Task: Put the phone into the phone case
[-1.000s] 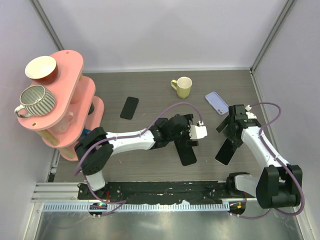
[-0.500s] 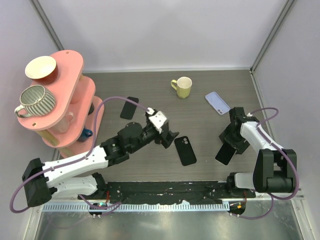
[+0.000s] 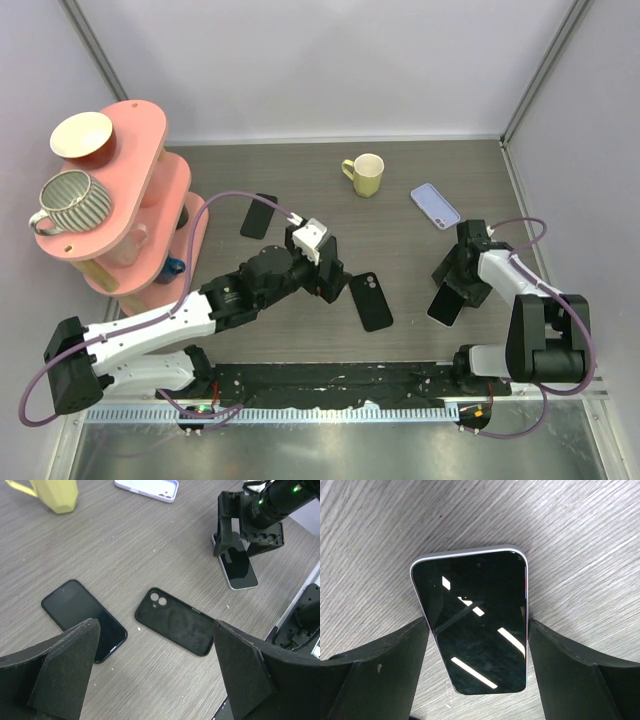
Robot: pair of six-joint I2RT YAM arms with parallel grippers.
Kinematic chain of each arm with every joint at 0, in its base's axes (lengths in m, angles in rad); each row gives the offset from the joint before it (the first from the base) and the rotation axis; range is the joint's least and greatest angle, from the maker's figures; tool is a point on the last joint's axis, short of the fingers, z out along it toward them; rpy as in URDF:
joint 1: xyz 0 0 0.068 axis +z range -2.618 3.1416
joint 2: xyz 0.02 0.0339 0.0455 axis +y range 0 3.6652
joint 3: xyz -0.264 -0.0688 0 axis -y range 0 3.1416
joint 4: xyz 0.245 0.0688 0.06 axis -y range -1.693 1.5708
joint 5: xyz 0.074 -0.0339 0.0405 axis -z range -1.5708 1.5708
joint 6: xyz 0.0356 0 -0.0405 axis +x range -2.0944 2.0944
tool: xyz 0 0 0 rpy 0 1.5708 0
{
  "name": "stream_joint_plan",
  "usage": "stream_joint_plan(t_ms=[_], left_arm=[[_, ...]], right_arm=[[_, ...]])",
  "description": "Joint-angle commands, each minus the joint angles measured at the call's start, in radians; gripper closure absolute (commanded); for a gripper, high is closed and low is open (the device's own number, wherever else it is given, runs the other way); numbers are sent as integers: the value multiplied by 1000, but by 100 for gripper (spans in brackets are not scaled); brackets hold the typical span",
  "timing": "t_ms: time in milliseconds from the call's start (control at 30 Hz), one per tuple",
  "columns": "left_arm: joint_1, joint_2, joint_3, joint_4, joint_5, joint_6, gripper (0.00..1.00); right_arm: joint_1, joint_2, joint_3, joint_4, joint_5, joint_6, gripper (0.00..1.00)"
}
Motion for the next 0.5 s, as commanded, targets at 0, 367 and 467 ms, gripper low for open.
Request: stream_joint_plan(t_ms=[0, 367, 467], left_arm=[[0, -31, -61, 60, -58, -49, 0], [0, -20, -81, 53, -147, -152, 0], [0, -45, -84, 25, -156, -154, 0]], right_arm=[[5, 37, -20, 95, -63, -40, 17], [230, 217, 131, 60, 1, -99, 23], [267, 203, 154, 72, -11, -136, 24]])
